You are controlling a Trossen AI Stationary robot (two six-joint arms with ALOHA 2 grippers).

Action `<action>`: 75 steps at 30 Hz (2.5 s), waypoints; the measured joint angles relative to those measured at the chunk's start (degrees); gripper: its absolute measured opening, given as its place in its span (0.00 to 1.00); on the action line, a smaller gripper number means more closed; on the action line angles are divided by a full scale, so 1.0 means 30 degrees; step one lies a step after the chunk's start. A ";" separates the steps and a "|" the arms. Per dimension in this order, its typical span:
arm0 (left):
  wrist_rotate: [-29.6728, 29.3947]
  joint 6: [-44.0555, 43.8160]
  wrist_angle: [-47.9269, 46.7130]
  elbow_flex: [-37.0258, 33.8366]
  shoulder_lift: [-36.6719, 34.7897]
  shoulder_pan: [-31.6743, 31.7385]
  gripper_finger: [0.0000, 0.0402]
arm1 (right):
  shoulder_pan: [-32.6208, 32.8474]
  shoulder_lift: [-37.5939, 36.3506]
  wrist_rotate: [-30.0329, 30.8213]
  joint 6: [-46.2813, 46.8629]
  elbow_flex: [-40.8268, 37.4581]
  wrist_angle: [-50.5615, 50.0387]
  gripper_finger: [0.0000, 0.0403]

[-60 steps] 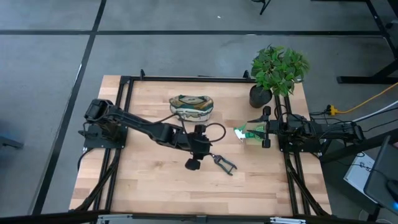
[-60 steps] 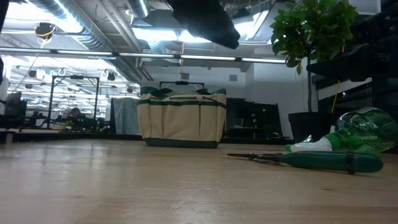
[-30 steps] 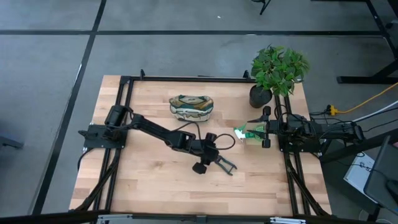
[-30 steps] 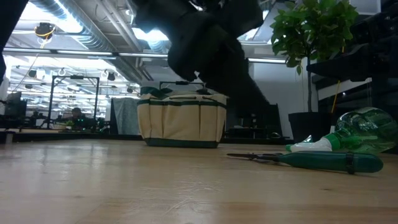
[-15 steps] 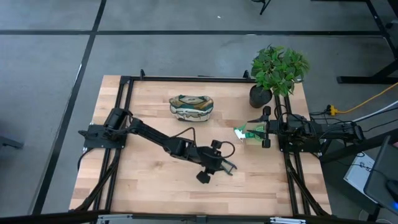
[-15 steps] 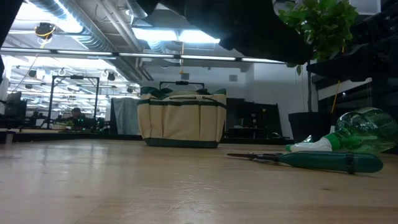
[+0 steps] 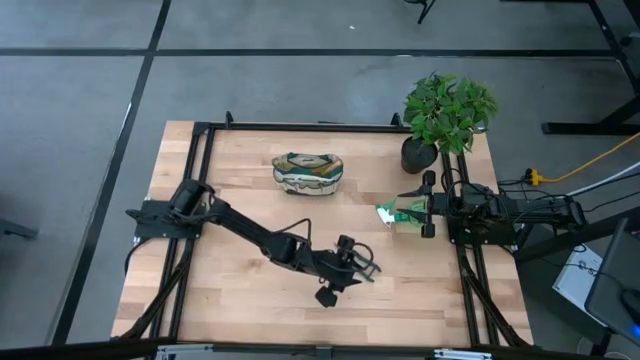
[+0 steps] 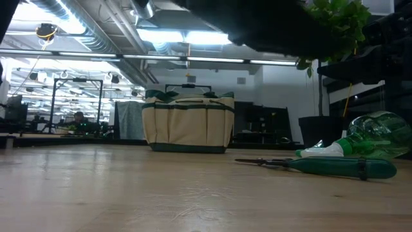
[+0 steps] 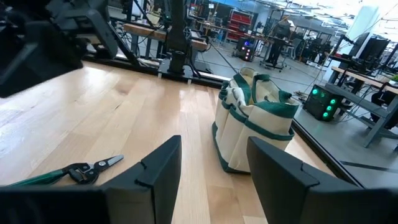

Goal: Pick & Place Garden tools in Gardening bag
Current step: Put the green shear scissors into the light brown gardening bag

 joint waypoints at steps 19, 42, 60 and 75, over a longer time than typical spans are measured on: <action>0.1439 -0.0831 0.1387 0.0013 0.3323 0.1360 0.39 | 0.0000 -0.0007 -0.0007 0.0000 0.0000 0.0000 0.46; 0.2525 -0.1945 0.2036 0.0042 0.4654 0.1523 0.06 | -0.0007 -0.0007 -0.0007 -0.0003 0.0000 0.0000 0.46; -0.0168 -0.2412 0.0101 -0.0060 0.3356 0.1584 0.07 | -0.0007 0.0000 -0.0005 0.0000 0.0000 0.0006 0.46; -0.0648 -0.1888 -0.1039 -0.0009 -0.0054 0.1127 0.07 | -0.0007 0.0000 -0.0029 -0.0004 0.0000 0.0003 0.46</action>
